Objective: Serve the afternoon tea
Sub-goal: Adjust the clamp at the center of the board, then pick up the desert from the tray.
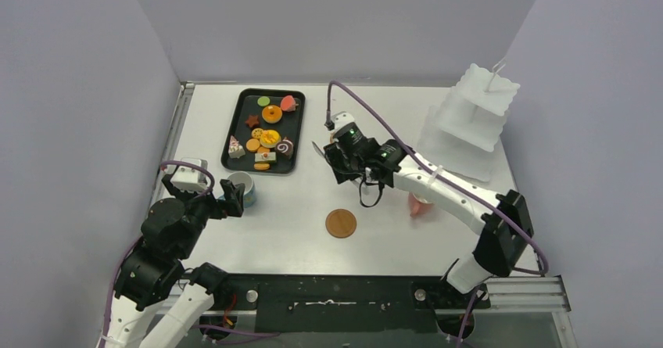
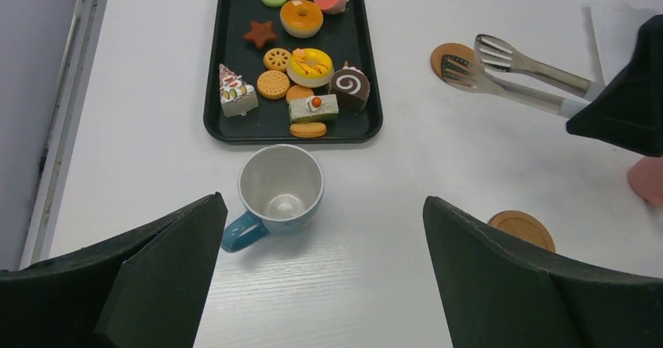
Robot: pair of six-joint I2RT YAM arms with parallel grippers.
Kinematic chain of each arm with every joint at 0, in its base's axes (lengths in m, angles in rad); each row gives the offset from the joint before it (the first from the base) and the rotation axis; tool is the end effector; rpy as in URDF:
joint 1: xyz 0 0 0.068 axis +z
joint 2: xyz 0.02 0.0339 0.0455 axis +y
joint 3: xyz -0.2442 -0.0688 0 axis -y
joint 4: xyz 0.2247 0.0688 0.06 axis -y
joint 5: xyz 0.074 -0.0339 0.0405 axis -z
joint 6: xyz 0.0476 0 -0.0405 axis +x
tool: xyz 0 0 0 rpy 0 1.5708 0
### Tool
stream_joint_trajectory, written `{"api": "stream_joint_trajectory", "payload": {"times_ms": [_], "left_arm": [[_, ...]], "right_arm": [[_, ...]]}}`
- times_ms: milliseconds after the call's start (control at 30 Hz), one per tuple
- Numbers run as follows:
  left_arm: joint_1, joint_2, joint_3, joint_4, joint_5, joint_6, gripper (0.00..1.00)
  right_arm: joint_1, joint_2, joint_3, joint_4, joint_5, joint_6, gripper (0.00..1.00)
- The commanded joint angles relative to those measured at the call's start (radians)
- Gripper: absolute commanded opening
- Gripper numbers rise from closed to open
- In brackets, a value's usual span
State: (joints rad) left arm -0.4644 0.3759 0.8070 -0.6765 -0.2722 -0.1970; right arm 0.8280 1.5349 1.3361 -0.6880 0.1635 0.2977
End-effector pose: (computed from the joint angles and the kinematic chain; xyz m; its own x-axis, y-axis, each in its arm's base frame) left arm 0.0846 -0.0281 0.3224 -0.2518 -0.0847 -0.9641 0.1519 0.9804 -0.1258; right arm 0.2220 0.2303 0.2782 -0.6939 -0.3278 -0.6411 -0.4745 0.8779 0.0647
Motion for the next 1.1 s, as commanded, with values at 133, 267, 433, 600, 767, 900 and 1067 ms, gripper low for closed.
{"api": "stream_joint_trajectory", "payload": {"times_ms": [133, 267, 433, 600, 767, 900, 1067], "left_arm": [[0.012, -0.012, 0.003, 0.068, 0.016, 0.018, 0.97], [0.012, -0.014, 0.001, 0.068, 0.017, 0.018, 0.97], [0.016, -0.015, 0.001, 0.071, 0.022, 0.018, 0.97], [0.021, -0.017, 0.000, 0.072, 0.027, 0.018, 0.97], [0.023, -0.018, 0.001, 0.072, 0.028, 0.018, 0.97], [0.024, -0.018, 0.001, 0.072, 0.028, 0.018, 0.97], [0.027, -0.016, 0.001, 0.072, 0.029, 0.018, 0.97]], "right_arm": [[0.034, 0.189, 0.173, 0.205, -0.072, -0.142, 0.48], [0.039, 0.267, 0.238, 0.222, -0.098, -0.195, 0.48], [0.040, 0.339, 0.291, 0.214, -0.109, -0.239, 0.48], [0.042, 0.373, 0.315, 0.220, -0.143, -0.255, 0.48], [0.042, 0.404, 0.330, 0.219, -0.144, -0.259, 0.48], [0.042, 0.427, 0.342, 0.217, -0.153, -0.259, 0.47], [0.042, 0.459, 0.372, 0.191, -0.152, -0.258, 0.47]]}}
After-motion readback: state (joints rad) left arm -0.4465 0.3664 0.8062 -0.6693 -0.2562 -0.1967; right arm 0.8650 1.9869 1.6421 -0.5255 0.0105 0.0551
